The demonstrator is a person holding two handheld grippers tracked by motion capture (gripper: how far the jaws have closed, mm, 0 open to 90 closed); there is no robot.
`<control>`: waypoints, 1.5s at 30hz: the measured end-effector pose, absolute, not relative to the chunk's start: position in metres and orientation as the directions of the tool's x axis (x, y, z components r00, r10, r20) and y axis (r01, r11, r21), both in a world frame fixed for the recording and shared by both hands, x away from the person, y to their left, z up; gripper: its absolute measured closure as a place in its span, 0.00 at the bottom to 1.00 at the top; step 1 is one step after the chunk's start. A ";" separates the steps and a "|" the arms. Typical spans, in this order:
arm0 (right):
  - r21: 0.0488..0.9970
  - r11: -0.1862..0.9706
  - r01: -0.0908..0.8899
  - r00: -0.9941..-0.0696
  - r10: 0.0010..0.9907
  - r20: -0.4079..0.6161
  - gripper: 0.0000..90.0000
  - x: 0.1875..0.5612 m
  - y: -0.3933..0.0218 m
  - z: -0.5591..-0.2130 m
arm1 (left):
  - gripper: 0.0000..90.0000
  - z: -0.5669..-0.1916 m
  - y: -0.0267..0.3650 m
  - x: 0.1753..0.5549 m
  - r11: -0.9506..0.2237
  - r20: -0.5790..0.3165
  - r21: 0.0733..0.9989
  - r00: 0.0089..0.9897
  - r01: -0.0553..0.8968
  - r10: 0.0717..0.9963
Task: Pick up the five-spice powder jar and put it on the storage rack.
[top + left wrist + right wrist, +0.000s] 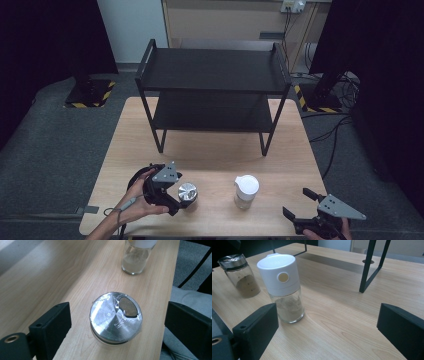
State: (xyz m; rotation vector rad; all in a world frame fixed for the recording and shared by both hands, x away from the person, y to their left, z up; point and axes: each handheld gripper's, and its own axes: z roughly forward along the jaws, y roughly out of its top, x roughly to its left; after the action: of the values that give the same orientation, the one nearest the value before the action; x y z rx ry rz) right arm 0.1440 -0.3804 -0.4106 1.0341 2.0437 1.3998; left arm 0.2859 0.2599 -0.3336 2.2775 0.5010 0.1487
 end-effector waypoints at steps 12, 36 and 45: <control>0.923 0.201 0.328 -0.612 0.790 0.045 0.05 0.144 -0.380 -0.411 | 0.14 -0.355 0.257 0.290 -0.611 -0.040 0.740 0.924 0.283 0.380; 0.923 0.202 0.328 -0.608 0.792 0.043 0.05 0.143 -0.379 -0.410 | 0.38 -0.371 0.260 0.288 -0.588 -0.010 0.774 0.934 0.233 0.358; 0.922 0.202 0.330 -0.610 0.791 0.045 0.05 0.144 -0.380 -0.410 | 0.38 -0.352 0.263 0.289 -0.582 -0.025 0.774 0.930 0.250 0.366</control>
State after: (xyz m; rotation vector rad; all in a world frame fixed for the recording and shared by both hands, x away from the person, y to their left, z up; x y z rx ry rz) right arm 0.1438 -0.3796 -0.4105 1.0419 2.0405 1.3937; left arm 0.2886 0.2633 -0.3519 2.2198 0.4351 0.1716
